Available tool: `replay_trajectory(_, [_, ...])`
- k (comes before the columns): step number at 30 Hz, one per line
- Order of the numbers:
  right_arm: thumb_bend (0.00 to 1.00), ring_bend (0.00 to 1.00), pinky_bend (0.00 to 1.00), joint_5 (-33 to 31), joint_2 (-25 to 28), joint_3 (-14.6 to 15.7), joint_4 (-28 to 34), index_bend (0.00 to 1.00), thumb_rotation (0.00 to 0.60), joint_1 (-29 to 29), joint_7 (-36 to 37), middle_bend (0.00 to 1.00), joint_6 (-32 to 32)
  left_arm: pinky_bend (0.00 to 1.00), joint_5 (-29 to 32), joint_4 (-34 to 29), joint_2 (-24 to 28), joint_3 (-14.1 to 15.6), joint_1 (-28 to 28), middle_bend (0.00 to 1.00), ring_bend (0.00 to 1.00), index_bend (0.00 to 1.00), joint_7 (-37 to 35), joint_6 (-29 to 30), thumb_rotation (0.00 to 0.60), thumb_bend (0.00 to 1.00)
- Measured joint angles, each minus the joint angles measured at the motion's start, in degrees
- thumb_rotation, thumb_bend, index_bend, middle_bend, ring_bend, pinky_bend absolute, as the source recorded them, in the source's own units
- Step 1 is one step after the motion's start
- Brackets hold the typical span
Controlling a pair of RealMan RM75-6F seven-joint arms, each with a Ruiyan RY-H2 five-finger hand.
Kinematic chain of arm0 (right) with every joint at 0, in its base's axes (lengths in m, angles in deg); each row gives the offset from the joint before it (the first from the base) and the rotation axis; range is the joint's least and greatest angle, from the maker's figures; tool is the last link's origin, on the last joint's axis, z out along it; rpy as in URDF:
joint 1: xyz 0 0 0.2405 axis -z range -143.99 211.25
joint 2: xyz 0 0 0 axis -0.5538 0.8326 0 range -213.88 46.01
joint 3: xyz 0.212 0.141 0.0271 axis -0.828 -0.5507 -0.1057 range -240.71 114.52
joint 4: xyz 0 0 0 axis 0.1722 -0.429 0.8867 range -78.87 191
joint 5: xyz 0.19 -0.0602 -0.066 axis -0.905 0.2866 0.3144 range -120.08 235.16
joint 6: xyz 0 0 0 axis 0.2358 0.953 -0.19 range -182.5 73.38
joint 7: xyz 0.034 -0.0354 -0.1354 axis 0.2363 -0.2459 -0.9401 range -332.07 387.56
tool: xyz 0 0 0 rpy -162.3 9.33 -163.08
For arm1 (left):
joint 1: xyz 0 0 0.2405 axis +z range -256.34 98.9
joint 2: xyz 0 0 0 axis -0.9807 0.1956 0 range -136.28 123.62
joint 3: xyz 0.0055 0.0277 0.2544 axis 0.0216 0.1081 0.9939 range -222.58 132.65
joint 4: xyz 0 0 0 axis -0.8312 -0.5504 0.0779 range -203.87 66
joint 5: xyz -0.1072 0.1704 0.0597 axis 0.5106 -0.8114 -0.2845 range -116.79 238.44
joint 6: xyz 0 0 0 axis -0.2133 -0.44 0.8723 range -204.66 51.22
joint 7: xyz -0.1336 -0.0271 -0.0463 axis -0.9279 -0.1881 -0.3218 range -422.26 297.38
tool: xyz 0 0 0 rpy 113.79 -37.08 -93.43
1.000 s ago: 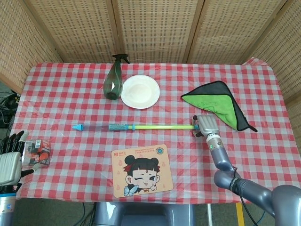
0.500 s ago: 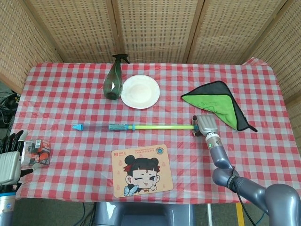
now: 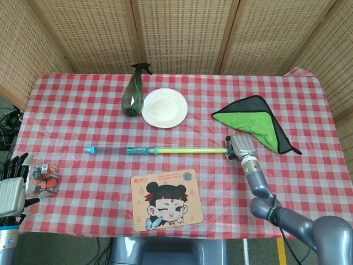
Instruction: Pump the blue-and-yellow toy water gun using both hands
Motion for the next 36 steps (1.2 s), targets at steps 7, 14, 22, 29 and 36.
replay_trajectory(7, [0.5,1.0,0.67,-2.5,7.3,-2.3,10.1,0.81,0.6,0.6,-0.1,1.0,0.8,0.0,0.0,-1.8,1.1,-0.4,-0.6,0.0,0.0,0.0,0.1,-0.5,0.6,0.1])
replay_trajectory(14, [0.5,1.0,0.68,-7.4,13.9,-3.9,19.1,0.82,0.6,1.0,-1.1,1.0,1.5,0.0,0.0,-4.7,2.9,-1.1,-1.3,0.0,0.0,0.0,1.0,-0.6,0.6,0.1])
replay_trajectory(22, [0.5,1.0,0.68,-9.9,17.9,-4.2,25.7,0.83,0.6,0.1,-2.8,1.0,2.5,0.0,1.5,-10.1,6.7,-3.6,-4.0,0.0,0.0,0.0,4.1,-2.7,0.6,0.11])
replay_trajectory(29, [0.5,1.0,0.68,-12.6,19.3,-3.8,28.3,0.83,0.6,-1.3,-3.6,1.0,3.8,0.0,6.1,-14.6,11.2,-7.7,-9.1,0.0,0.0,0.0,8.1,-7.9,0.6,0.12])
replay_trajectory(36, [0.5,1.0,0.68,-14.1,20.3,-3.5,29.2,0.83,0.6,-2.4,-3.6,1.0,4.5,0.38,12.9,-14.9,12.8,-13.0,-14.4,0.51,0.47,0.19,10.3,-10.5,0.6,0.15])
